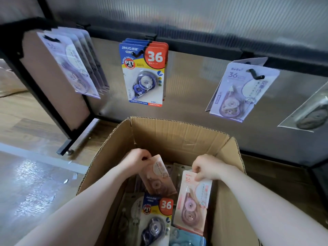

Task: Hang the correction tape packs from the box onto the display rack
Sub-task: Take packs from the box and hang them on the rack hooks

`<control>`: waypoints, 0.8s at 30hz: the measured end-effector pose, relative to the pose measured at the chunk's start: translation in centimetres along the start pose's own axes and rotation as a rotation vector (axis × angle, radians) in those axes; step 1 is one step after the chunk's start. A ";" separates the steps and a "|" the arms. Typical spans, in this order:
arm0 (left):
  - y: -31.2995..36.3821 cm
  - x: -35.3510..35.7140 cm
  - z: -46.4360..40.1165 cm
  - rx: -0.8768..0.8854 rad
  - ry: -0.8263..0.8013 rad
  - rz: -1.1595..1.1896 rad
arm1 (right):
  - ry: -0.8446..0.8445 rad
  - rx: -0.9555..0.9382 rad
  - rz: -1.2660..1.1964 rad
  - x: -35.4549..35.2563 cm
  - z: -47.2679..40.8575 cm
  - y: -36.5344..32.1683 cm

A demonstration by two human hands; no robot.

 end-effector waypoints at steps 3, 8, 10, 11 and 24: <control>0.8 -1.1 1.0 0.032 0.044 -0.098 | 0.056 0.011 -0.007 -0.4 0.9 0.0; 1.4 -2.4 2.5 0.043 0.111 -0.187 | 0.135 0.013 0.028 -1.0 2.5 -0.4; 1.7 -2.6 3.0 0.049 0.111 -0.245 | 0.171 0.008 0.044 -1.2 3.2 -0.6; 1.9 -2.6 3.2 0.050 0.110 -0.266 | 0.197 0.007 0.052 -1.3 3.6 -0.7; 4.0 -4.1 5.0 0.093 0.231 -0.322 | 0.612 0.053 0.156 -5.2 8.6 -0.7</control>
Point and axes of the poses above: each hand's wrist, its own z-axis away from the middle knuckle, its own x-axis out of the palm, y = z × x, the point moved 4 cm from there along -z, towards the middle knuckle, and after that the axes turned 15 degrees about -y, right-handed, at the moved point
